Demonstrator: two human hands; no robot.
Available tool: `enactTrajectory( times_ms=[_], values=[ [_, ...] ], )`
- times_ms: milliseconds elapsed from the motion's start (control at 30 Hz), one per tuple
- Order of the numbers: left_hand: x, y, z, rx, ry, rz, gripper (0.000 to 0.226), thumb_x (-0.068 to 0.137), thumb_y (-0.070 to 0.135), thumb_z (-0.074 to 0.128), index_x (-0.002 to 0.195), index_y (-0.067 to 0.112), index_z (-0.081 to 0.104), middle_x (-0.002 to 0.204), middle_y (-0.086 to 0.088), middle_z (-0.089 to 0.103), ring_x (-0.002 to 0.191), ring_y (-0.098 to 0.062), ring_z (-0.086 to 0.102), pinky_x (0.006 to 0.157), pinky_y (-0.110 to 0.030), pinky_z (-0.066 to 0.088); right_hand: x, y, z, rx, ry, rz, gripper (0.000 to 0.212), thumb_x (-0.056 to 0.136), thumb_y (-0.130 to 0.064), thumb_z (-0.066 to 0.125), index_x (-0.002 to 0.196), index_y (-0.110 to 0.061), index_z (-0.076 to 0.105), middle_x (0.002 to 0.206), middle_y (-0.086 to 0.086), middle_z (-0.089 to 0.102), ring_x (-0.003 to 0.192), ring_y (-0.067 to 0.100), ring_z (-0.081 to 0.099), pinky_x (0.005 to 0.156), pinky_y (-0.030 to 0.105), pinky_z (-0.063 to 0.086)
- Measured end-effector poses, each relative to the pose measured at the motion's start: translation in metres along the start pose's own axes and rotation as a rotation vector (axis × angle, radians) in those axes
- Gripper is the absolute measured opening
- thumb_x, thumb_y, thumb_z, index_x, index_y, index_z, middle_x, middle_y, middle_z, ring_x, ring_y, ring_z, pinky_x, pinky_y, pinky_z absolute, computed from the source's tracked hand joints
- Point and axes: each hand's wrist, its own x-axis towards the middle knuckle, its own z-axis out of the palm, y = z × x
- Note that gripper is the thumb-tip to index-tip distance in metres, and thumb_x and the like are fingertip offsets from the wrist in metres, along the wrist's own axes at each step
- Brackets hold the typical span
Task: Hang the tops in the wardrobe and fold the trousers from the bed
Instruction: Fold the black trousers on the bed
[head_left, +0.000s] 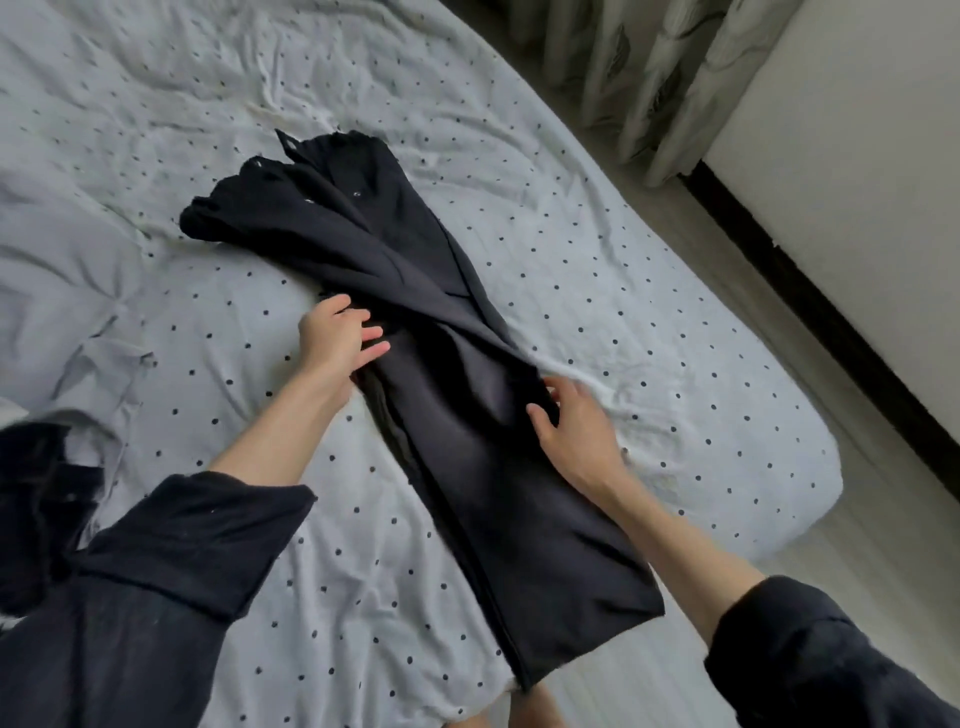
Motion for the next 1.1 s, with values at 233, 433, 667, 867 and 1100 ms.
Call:
enactTrajectory(
  times_ms=[233,433,667,867,1100],
  values=[
    [0.078,0.055,-0.043,-0.171,0.033,-0.19,0.036,0.098,0.01,0.042,0.133,0.003,0.041,0.129,-0.016,0.05,0.093,-0.021,0.057,0.071,-0.035,0.052,0.085,-0.111,0.009,-0.068,-0.047,-0.291,0.044,0.095,-0.034,0.05,0.137,-0.019,0.046,0.128,0.004,0.051,0.117,0.022,0.048,0.098,0.035,0.039],
    [0.115,0.086,-0.049,-0.387,0.023,-0.349,0.031,0.092,0.014,0.056,0.123,0.011,0.05,0.11,-0.005,0.057,0.097,-0.02,0.057,0.081,-0.035,0.048,0.137,-0.154,0.009,0.132,-0.261,-0.258,0.032,0.097,-0.038,0.041,0.108,-0.023,0.066,0.089,-0.009,0.067,0.084,0.007,0.058,0.084,0.027,0.045],
    [0.134,0.123,-0.074,-0.16,0.3,-0.051,0.016,0.08,0.004,0.067,0.075,0.015,0.056,0.083,-0.002,0.064,0.076,-0.017,0.061,0.07,-0.027,0.049,0.196,-0.196,0.023,-0.029,-0.39,-0.583,0.039,0.098,-0.024,0.045,0.136,-0.017,0.05,0.144,0.001,0.045,0.132,0.016,0.04,0.105,0.022,0.027],
    [0.151,0.145,-0.071,-0.387,0.197,-0.234,0.008,0.089,0.005,0.056,0.088,0.012,0.058,0.088,-0.001,0.063,0.076,-0.012,0.06,0.061,-0.025,0.051,0.23,-0.214,0.059,-0.284,-0.693,-0.642,0.052,0.102,-0.032,0.03,0.15,-0.02,0.016,0.158,0.003,0.014,0.146,0.017,0.006,0.117,0.036,-0.002],
    [0.157,0.142,-0.078,-0.19,0.454,-0.163,0.021,0.081,-0.005,0.055,0.069,0.012,0.053,0.07,-0.003,0.055,0.059,-0.013,0.052,0.047,-0.021,0.047,0.242,-0.21,0.047,0.081,-0.727,-0.551,0.04,0.102,-0.027,0.036,0.14,-0.018,0.044,0.152,-0.002,0.031,0.143,0.012,0.021,0.115,0.027,0.008]
  ],
)
